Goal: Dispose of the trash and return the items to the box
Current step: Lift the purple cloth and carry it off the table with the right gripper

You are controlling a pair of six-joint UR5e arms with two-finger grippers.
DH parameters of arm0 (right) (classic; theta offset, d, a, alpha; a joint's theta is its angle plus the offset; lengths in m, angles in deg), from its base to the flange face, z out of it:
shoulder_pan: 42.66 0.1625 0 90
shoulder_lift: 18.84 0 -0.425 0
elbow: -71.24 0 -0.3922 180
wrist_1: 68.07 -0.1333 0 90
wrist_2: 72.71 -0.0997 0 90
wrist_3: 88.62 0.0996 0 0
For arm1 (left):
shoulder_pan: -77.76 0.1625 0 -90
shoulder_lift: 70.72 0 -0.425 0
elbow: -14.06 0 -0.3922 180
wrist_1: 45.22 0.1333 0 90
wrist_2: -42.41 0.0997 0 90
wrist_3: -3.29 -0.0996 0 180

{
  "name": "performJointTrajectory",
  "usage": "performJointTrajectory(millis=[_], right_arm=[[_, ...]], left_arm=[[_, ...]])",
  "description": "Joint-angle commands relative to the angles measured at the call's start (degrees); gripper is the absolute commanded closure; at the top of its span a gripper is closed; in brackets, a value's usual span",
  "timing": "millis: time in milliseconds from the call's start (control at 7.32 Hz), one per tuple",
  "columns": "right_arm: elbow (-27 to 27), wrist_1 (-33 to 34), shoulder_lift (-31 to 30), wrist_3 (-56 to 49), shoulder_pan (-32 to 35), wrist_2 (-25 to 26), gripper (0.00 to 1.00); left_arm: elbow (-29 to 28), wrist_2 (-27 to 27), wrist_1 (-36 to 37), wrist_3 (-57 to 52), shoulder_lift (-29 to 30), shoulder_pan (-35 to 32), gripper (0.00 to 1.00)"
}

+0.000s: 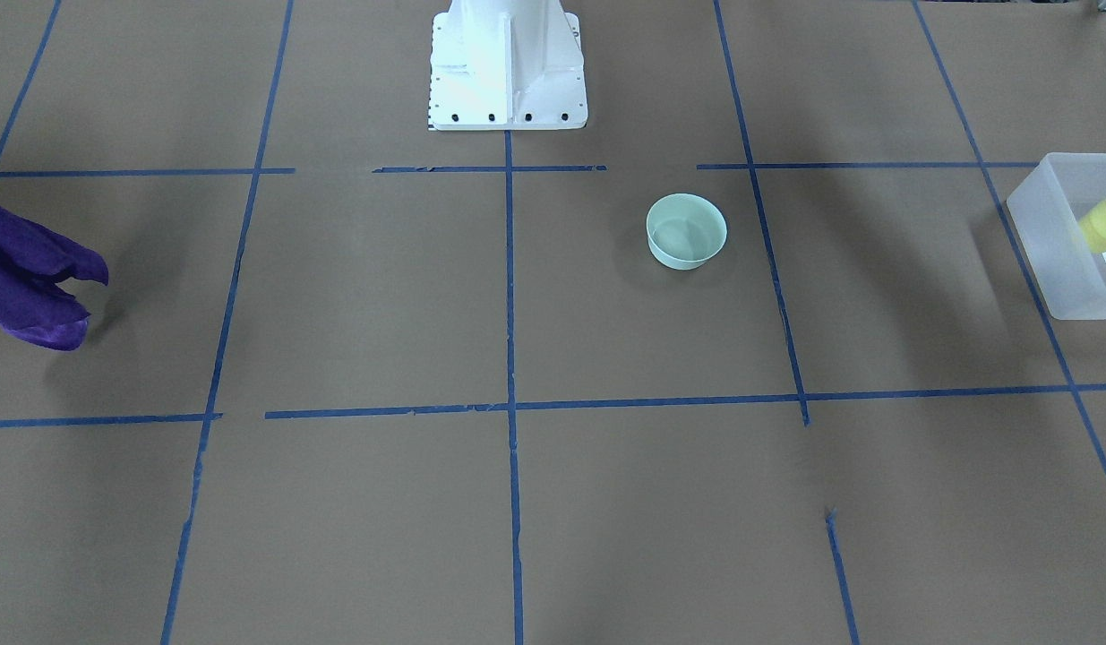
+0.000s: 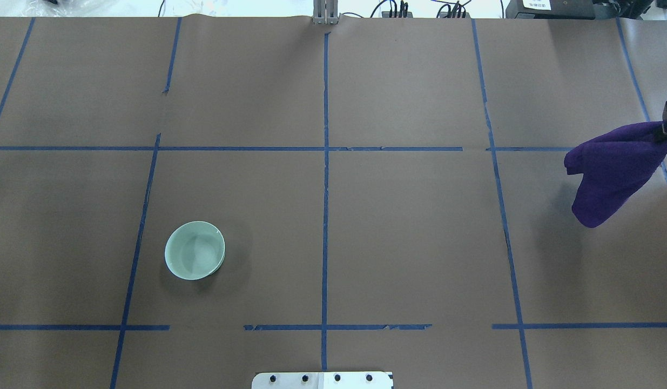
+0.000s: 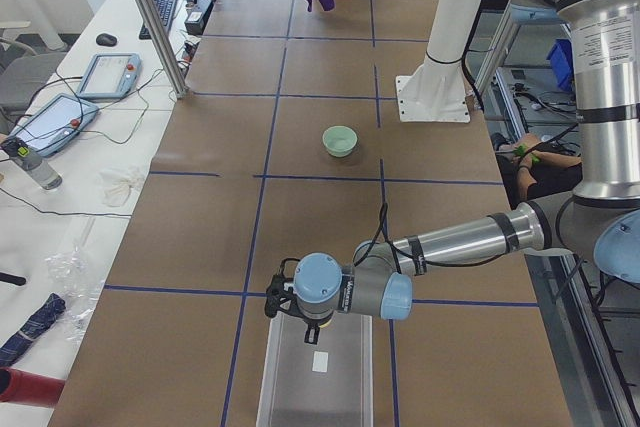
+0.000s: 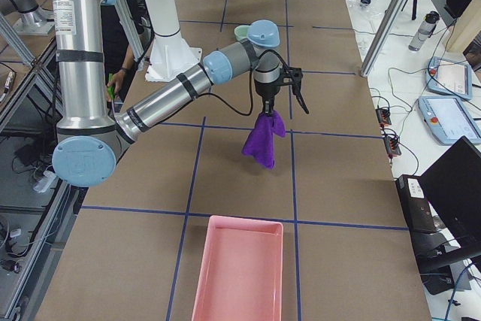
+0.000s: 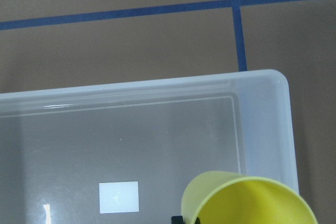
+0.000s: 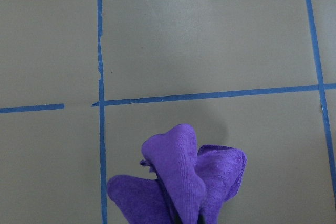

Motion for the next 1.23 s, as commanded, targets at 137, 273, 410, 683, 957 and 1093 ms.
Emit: performJointTrajectory(millis=[137, 273, 410, 683, 957, 1093], right_arm=[[0.38, 0.10, -0.27, -5.03, 3.04, 0.75, 1.00], [0.38, 0.10, -0.35, -5.39, 3.13, 0.76, 1.00], [0.30, 0.10, -0.36, -5.74, 3.30, 0.76, 1.00], [0.29, 0.10, -0.53, -6.53, 4.01, 0.76, 1.00], [0.12, 0.10, -0.79, -6.88, 4.01, 0.84, 1.00], [0.03, 0.10, -1.75, -9.15, 4.53, 1.02, 1.00]], left_arm=[[-2.60, -1.00, -3.64, 0.09, 0.03, 1.74, 1.00], [-2.60, -1.00, -3.64, 0.09, 0.12, 2.09, 0.99], [-2.60, -1.00, -3.73, 0.09, 0.38, 2.35, 0.37], [-0.68, -0.30, -7.84, 0.27, 0.04, 2.27, 0.00], [5.01, 2.76, -7.34, -0.26, -1.10, 1.92, 0.00], [8.36, 4.34, -6.81, 0.35, -1.63, 1.65, 0.00]])
